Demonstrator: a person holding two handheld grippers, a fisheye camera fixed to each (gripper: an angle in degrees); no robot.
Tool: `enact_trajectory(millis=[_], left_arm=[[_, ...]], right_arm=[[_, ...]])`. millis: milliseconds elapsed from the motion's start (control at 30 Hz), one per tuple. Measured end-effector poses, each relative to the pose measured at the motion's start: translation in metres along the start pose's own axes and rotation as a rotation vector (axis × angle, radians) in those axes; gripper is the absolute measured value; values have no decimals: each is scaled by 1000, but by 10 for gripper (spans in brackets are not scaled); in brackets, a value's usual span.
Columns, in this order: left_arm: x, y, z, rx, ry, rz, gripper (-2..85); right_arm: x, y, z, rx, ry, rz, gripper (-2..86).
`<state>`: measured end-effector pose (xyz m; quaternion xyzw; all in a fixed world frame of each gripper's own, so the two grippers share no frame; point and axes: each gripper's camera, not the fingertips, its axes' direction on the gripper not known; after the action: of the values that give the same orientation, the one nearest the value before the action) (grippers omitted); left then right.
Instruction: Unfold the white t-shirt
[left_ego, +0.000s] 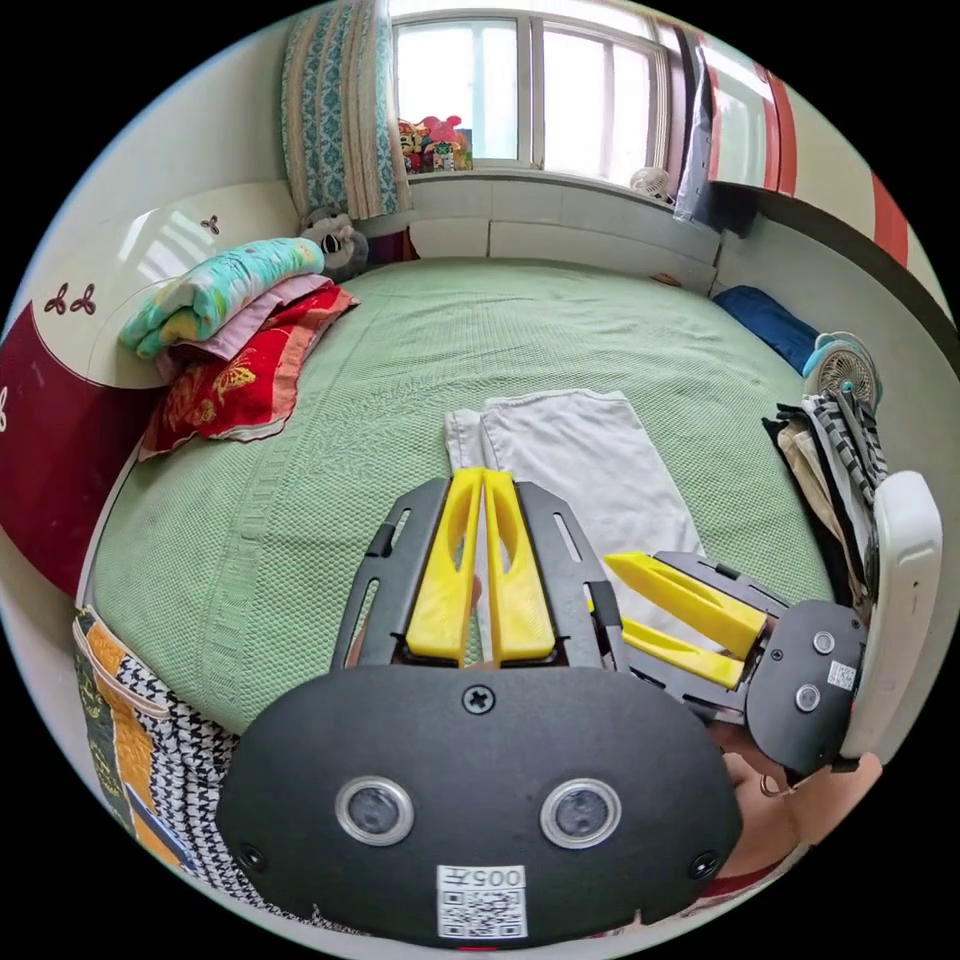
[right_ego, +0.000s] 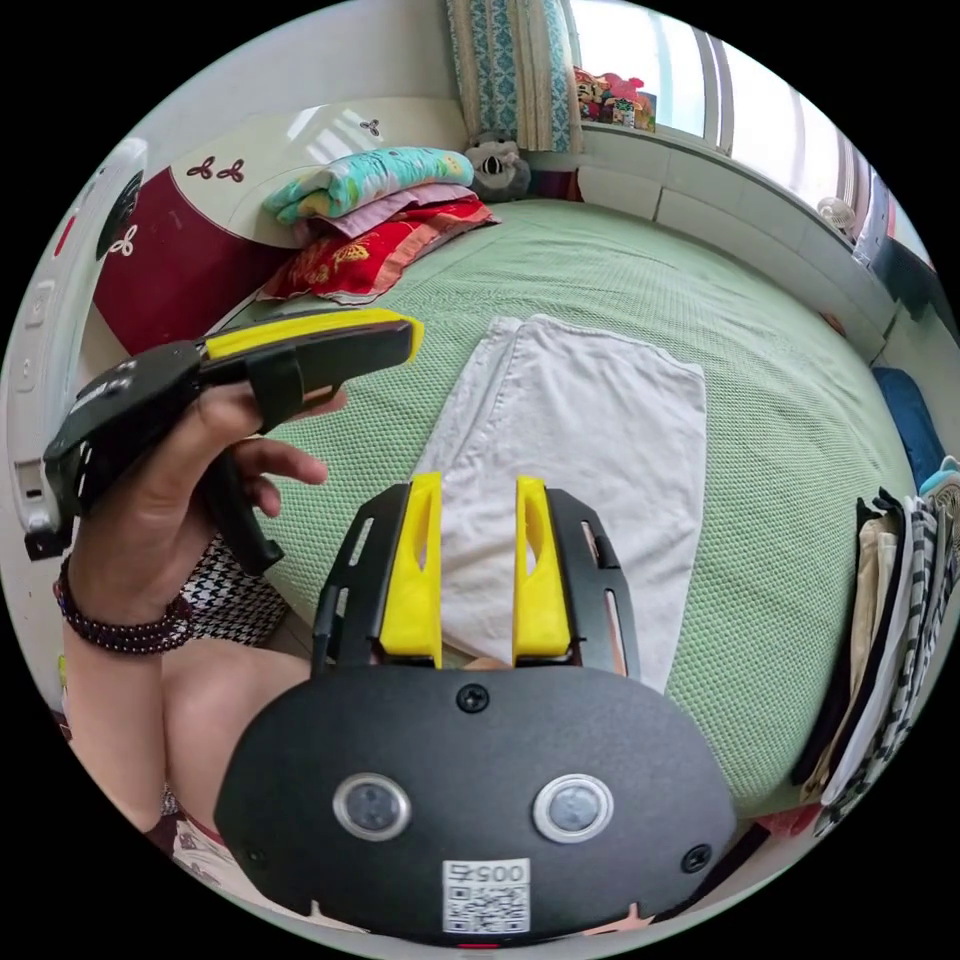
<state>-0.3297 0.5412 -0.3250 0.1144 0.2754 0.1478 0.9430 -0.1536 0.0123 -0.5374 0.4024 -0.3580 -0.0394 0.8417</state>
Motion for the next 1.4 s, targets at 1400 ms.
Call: enact_trajectory(millis=[1400], left_arm=[[-105,-34,69,-102,50,-176,-2]], right_arm=[[54,-28,82,-193,-9,-25,-14]])
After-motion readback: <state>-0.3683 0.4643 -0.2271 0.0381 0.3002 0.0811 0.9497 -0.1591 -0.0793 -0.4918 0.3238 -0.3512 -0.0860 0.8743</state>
